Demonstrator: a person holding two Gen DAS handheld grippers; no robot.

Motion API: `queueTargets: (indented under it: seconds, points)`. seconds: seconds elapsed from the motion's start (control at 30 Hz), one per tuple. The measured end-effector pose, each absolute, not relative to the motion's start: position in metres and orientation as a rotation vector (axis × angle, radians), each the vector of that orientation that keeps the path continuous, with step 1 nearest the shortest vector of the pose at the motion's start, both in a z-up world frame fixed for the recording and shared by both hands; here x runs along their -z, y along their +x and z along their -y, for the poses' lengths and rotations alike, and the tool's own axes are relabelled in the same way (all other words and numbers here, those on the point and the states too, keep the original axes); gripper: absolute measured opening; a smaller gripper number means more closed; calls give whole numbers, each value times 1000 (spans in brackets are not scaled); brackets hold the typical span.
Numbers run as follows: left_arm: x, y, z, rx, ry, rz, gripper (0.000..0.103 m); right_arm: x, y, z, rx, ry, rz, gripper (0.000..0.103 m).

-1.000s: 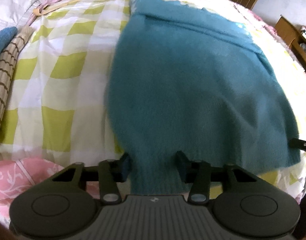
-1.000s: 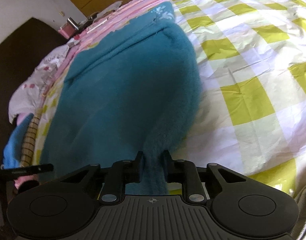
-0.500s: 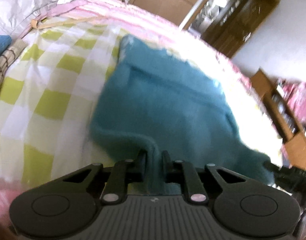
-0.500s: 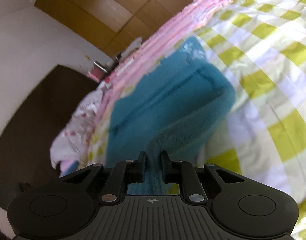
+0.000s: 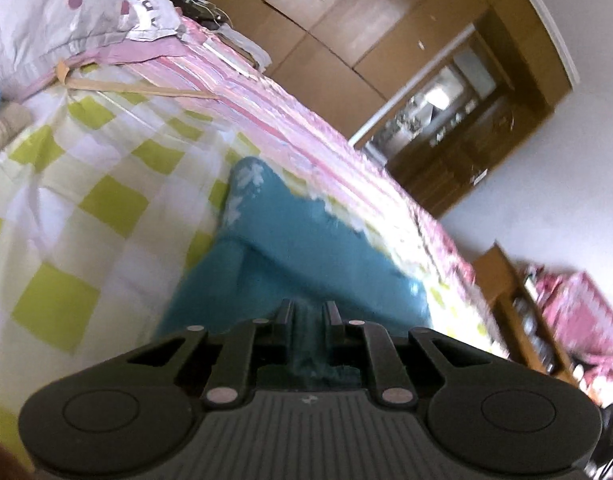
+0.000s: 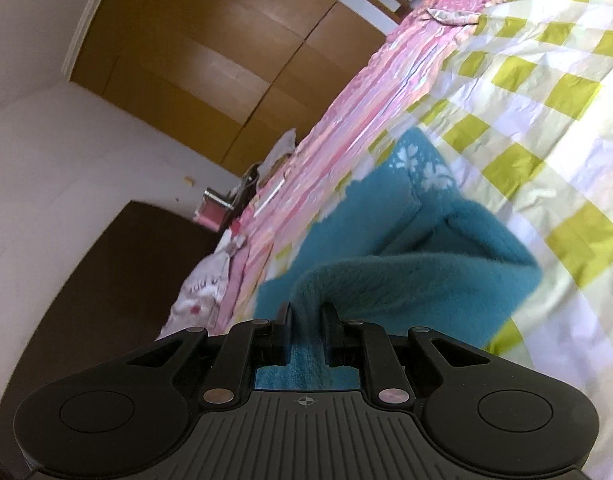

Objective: Fold small clothes

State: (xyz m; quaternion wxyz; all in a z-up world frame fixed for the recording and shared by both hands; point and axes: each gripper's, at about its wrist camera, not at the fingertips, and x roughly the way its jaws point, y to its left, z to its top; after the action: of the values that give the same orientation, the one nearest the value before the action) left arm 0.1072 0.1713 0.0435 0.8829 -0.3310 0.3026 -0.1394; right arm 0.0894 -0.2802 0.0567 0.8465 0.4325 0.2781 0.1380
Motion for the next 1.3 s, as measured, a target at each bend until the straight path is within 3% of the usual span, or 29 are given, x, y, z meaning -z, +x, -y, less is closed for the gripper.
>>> queueTargets:
  seconds: [0.2,0.4,0.47,0.53,0.6,0.97,1.2,1.27,1.3]
  points:
    - [-54,130,-176,282,-687,-528,15,-52,121,280,-270,923,-574,15]
    - [-55,124,-176,253,-568,-552,16,-43,134,277,-264,930,-584,14]
    - [-52,119,-177,270,-540,-574,22,-39,136,277,-257,929,-595,14]
    - [-47,117,-174,292,-515,-593,39,-37,135,274,-251,922,-602,14]
    - [-43,119,-170,297,-477,-619,46,-35,133,274,-252,926,-607,14]
    - [-17,154,-132,327,-92,-762,47,-34,134,273,-233,910,-620,14]
    - [-8,174,-117,378,-13,-826,48,-31,135,275,-232,905,-634,14]
    - [-10,172,-119,376,-22,-822,43,-31,136,276,-231,904,-635,14]
    - [-11,169,-121,374,-32,-815,33,-31,136,276,-232,906,-635,14]
